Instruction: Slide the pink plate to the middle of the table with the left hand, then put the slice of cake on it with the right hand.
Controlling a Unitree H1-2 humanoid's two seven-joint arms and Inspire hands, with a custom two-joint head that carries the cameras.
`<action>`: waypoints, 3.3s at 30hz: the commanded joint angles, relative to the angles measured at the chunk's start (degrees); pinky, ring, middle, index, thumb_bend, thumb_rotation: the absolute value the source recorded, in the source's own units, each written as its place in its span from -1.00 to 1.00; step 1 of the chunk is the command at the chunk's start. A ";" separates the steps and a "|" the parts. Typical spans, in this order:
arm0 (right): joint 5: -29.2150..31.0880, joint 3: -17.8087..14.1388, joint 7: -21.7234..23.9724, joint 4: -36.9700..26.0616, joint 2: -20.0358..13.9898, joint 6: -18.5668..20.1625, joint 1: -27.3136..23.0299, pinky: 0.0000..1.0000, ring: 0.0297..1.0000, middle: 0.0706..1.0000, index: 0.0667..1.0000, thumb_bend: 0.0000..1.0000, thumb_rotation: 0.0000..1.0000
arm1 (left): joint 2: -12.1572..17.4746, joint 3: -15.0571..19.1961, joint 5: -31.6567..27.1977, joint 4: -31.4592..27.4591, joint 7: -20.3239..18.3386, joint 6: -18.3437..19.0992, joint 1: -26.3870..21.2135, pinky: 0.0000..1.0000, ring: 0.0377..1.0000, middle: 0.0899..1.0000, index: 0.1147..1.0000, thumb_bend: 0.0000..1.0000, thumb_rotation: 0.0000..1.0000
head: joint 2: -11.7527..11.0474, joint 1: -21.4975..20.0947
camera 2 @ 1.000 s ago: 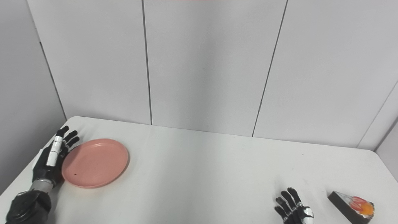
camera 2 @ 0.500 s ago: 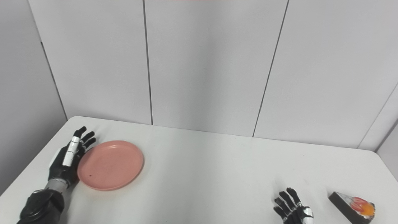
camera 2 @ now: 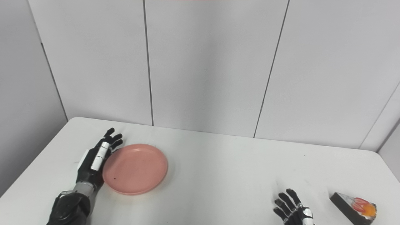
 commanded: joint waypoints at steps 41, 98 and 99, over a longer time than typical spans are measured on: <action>-11.03 6.69 -7.50 -5.57 8.16 1.61 1.76 0.51 0.58 0.61 0.65 0.60 0.82 | -13.20 -5.67 1.35 -5.01 3.32 6.94 -0.26 1.00 0.87 0.74 0.74 0.83 0.50 | 4.21 -25.40; -54.41 8.18 -15.87 -9.30 -7.39 -10.06 -3.72 0.40 0.63 0.77 0.79 0.71 0.94 | -16.56 -4.98 -0.49 6.45 -0.92 2.70 -2.86 1.00 0.90 0.78 0.80 0.80 0.40 | 3.04 -27.35; -55.77 7.80 -15.06 -10.18 -8.25 -8.39 -3.95 0.46 0.67 0.79 0.81 0.75 0.95 | -16.54 -5.01 -0.40 6.40 -0.94 2.67 -2.83 1.00 0.90 0.79 0.80 0.82 0.40 | 3.04 -27.35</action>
